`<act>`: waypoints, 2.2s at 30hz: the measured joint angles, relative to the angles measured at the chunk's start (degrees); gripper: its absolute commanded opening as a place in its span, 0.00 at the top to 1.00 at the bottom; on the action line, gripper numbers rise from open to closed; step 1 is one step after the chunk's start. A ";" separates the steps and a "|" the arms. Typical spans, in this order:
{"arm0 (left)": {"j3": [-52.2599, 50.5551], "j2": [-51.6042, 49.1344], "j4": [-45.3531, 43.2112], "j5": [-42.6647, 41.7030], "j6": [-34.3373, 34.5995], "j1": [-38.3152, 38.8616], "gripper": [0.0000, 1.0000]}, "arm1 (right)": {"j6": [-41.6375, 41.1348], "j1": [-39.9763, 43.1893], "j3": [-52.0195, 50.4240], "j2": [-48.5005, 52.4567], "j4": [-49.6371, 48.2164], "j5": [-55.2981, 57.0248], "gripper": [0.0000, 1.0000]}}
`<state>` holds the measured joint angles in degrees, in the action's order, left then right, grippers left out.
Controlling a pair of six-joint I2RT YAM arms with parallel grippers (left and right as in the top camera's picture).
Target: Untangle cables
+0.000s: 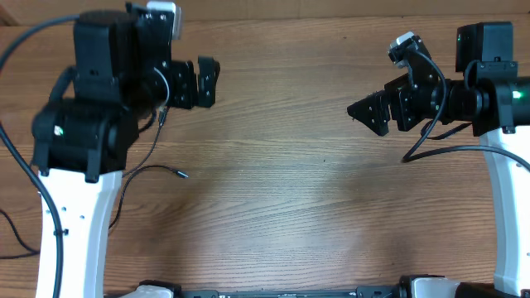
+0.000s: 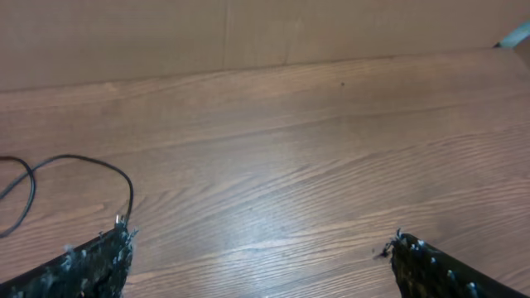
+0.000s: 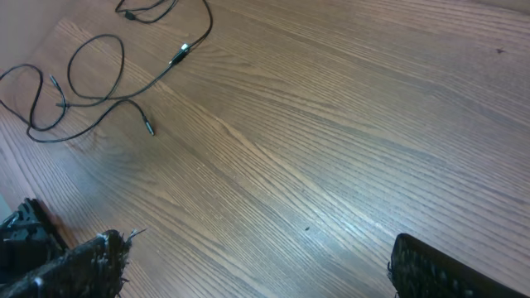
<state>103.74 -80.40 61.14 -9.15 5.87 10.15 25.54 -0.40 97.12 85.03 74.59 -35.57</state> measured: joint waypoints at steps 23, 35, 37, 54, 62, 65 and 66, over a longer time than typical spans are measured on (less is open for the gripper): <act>-45.94 23.93 -42.01 -0.02 0.04 0.00 0.00 | 0.02 0.00 0.00 0.00 0.00 0.00 0.00; -61.35 30.64 -67.63 -0.81 0.37 0.00 0.00 | 0.02 0.00 0.00 0.00 0.00 0.00 0.00; -63.93 31.30 -72.37 -1.36 0.66 0.00 0.00 | 0.02 0.00 0.00 0.00 0.02 -0.02 0.00; -79.78 33.20 -98.49 -2.23 2.97 0.00 0.00 | 0.00 0.00 0.00 0.00 0.00 0.02 0.00; -81.35 33.92 -100.41 -2.23 3.02 0.00 0.00 | 0.02 0.00 0.00 0.00 0.00 0.00 0.00; -81.53 34.71 -100.43 -2.23 3.04 0.00 0.00 | 0.02 0.00 0.00 0.00 0.00 0.00 0.00; -81.57 35.12 -100.43 -2.27 3.04 0.00 0.00 | 0.00 0.00 0.00 0.00 0.02 -0.02 0.00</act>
<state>22.17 -45.28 -39.29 -11.42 8.91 10.15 25.54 -0.40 97.12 85.03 74.61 -35.59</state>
